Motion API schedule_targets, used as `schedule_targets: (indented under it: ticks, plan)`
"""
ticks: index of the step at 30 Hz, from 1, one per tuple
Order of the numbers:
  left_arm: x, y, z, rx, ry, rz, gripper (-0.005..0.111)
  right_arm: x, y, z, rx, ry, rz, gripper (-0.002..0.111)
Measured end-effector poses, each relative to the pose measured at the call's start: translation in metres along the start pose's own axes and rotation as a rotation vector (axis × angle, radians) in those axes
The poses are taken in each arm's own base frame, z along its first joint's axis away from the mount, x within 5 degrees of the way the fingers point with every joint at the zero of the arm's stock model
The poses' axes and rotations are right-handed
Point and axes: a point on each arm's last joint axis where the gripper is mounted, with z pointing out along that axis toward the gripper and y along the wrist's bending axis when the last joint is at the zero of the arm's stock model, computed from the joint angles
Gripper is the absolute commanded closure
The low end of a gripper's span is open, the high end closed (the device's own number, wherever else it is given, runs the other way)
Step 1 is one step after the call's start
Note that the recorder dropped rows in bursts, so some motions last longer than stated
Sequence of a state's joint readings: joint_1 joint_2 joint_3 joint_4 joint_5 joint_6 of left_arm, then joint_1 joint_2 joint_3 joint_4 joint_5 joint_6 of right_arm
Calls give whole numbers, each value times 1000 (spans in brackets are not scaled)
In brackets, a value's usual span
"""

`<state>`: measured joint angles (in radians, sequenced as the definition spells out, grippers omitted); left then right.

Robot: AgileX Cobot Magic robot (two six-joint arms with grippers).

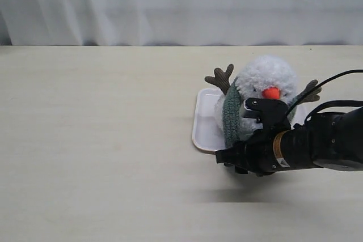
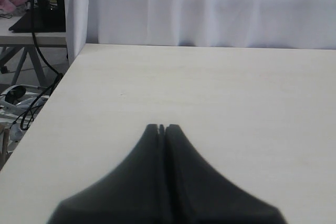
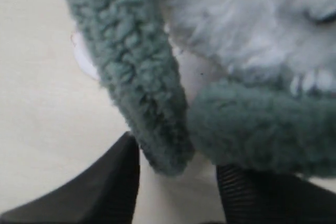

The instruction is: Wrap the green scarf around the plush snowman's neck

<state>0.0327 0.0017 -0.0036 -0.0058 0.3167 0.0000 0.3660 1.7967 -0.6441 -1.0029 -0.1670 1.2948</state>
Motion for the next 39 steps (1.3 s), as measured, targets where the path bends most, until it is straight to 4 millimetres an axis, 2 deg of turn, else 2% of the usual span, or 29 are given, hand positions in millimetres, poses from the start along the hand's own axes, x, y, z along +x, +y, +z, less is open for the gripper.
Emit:
schedule_targets:
  ticks: [4, 11, 15, 24, 30, 33, 39]
  plan:
    - [0, 0, 0, 0, 0, 0, 107, 1, -3, 1, 37, 12, -3, 104]
    - [0, 0, 0, 0, 0, 0, 107, 8, -1, 1, -11, 27, -39, 104]
    - [0, 0, 0, 0, 0, 0, 107, 10, -2, -6, -1, 24, -75, 104]
    - [0, 0, 0, 0, 0, 0, 107, 3, -11, -33, 156, -22, -115, 104]
    - [0, 0, 0, 0, 0, 0, 107, 4, -19, -38, 247, -10, -122, 104]
    - [0, 0, 0, 0, 0, 0, 107, 5, -18, -38, 233, -9, -126, 99]
    - [0, 0, 0, 0, 0, 0, 107, 6, -4, -37, 75, -41, -134, 75]
